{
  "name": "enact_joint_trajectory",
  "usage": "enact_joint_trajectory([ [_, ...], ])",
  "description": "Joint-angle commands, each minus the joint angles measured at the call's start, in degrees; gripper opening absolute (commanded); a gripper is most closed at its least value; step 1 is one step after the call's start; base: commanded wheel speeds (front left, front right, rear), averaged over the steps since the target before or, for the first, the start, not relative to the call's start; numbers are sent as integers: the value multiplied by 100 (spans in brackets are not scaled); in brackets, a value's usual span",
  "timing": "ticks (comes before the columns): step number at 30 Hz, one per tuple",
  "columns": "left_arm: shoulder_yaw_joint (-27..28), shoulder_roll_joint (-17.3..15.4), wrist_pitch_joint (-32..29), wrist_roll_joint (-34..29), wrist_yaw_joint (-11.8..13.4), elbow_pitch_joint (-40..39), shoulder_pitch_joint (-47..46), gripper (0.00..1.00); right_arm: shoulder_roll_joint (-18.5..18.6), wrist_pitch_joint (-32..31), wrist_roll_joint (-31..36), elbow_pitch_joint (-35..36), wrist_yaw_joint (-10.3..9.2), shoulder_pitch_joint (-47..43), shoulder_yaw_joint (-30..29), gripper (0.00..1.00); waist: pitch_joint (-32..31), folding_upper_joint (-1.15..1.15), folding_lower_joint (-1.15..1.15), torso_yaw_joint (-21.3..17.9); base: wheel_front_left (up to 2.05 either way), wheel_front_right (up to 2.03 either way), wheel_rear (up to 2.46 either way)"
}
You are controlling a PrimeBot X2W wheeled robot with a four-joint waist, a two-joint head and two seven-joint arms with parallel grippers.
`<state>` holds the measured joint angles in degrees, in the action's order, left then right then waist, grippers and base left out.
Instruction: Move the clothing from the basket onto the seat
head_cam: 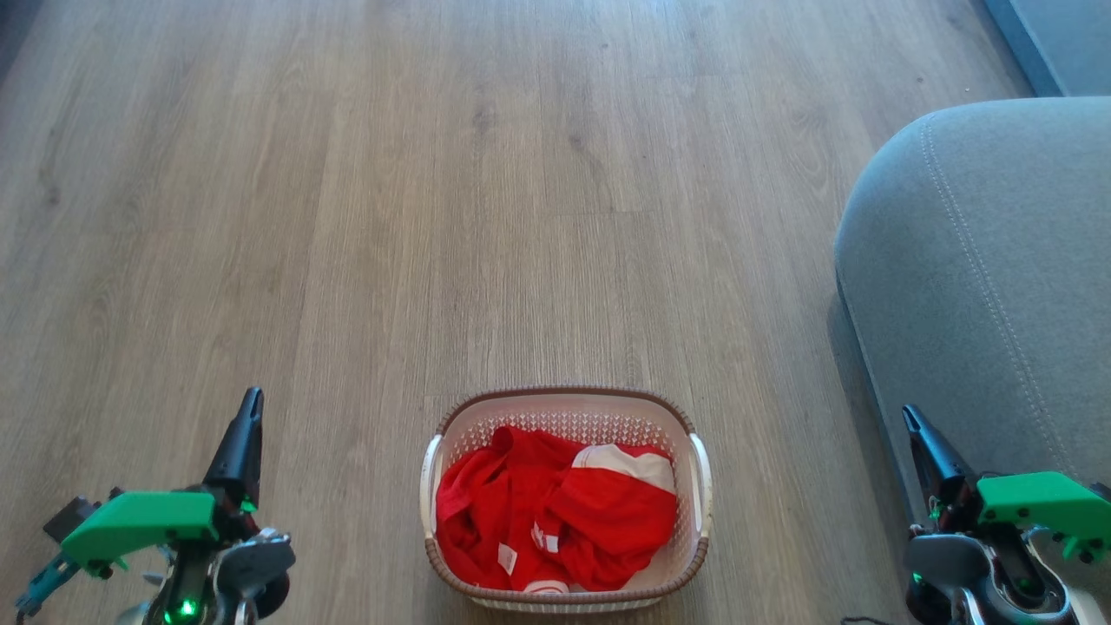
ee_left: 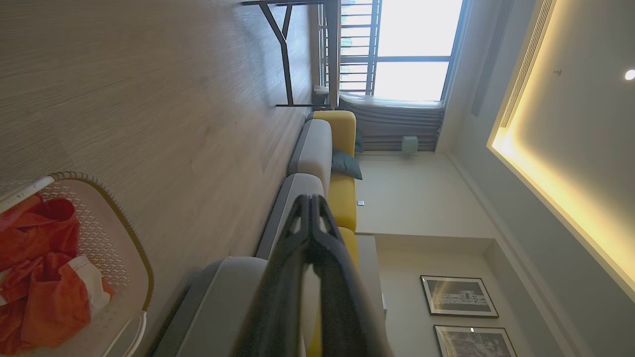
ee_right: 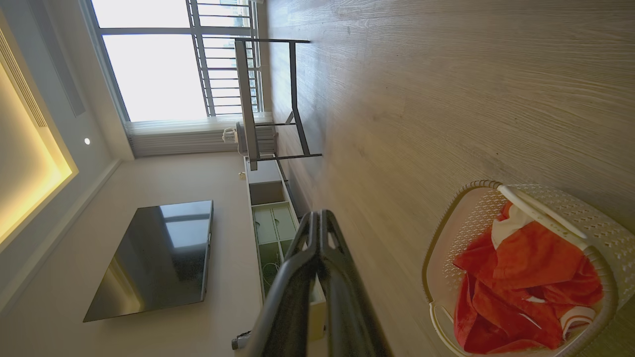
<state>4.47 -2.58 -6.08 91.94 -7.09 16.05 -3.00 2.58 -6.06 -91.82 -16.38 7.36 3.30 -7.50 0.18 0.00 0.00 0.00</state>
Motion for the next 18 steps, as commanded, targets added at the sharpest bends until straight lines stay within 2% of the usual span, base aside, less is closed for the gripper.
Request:
enact_joint_trajectory([
  [1, 203, -30, -39, 25, -40, -202, -319, 0, 30, -41, -37, 235, 13, 288, 100, 0, 0, 0, 0, 0, 0, 0, 0],
  [18, 203, -30, -39, 25, -40, -202, -319, 0, 30, -41, -37, 235, 13, 288, 100, 0, 0, 0, 0, 0, 0, 0, 0],
])
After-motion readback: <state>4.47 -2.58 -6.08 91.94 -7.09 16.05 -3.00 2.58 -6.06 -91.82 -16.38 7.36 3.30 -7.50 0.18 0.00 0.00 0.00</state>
